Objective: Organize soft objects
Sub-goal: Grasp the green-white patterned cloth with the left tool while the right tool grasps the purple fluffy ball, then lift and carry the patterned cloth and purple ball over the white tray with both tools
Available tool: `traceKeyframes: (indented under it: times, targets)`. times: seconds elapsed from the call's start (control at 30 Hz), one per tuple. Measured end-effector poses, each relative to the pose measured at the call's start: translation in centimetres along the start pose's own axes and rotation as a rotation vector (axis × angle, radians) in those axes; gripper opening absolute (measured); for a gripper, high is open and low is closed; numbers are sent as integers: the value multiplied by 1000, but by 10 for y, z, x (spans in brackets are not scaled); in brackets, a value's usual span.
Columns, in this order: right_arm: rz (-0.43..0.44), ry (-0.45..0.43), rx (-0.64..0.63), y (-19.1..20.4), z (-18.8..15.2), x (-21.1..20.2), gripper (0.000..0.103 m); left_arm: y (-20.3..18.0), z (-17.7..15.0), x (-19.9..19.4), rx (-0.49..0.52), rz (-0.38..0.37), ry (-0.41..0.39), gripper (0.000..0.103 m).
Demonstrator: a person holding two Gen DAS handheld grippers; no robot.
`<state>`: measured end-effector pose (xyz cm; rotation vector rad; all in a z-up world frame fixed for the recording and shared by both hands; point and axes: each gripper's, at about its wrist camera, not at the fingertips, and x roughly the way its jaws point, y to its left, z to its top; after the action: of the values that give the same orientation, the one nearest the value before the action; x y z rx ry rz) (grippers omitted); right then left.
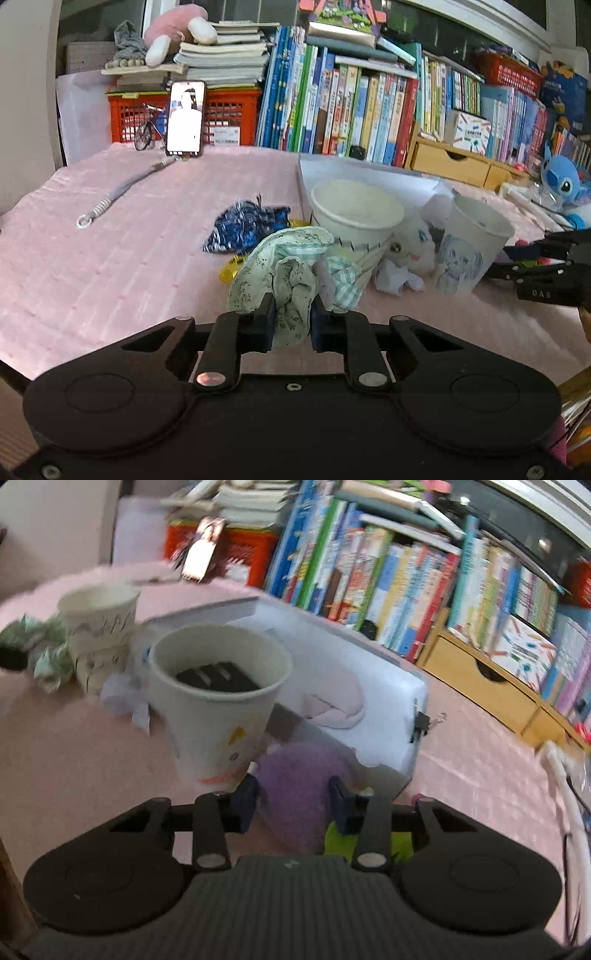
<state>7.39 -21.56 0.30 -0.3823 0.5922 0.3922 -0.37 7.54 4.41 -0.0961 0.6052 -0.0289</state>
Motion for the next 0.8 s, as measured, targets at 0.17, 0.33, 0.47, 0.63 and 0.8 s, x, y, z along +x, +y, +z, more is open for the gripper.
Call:
traceKeyframes:
  times: [0.17,0.33,0.47,0.63,0.8]
  targets:
    - [-10,-63,-3,1,6,-17,42,2,12,-13,-16,-8,-44,17]
    - [-9,-101,52,-6,14,-29,41,1,21,-22,-16,-17,-73,16]
    - [4,-132,110,-14,18,-38,41,3,28,-30,-54,-21,-92,16]
    - [0,-166,164,-20,19,-46,41,3,43,-39,-61,-39,-151,13]
    - [3,-195,198,-23,22,-51,40,-2,55,-38,-43,-39,-182,11]
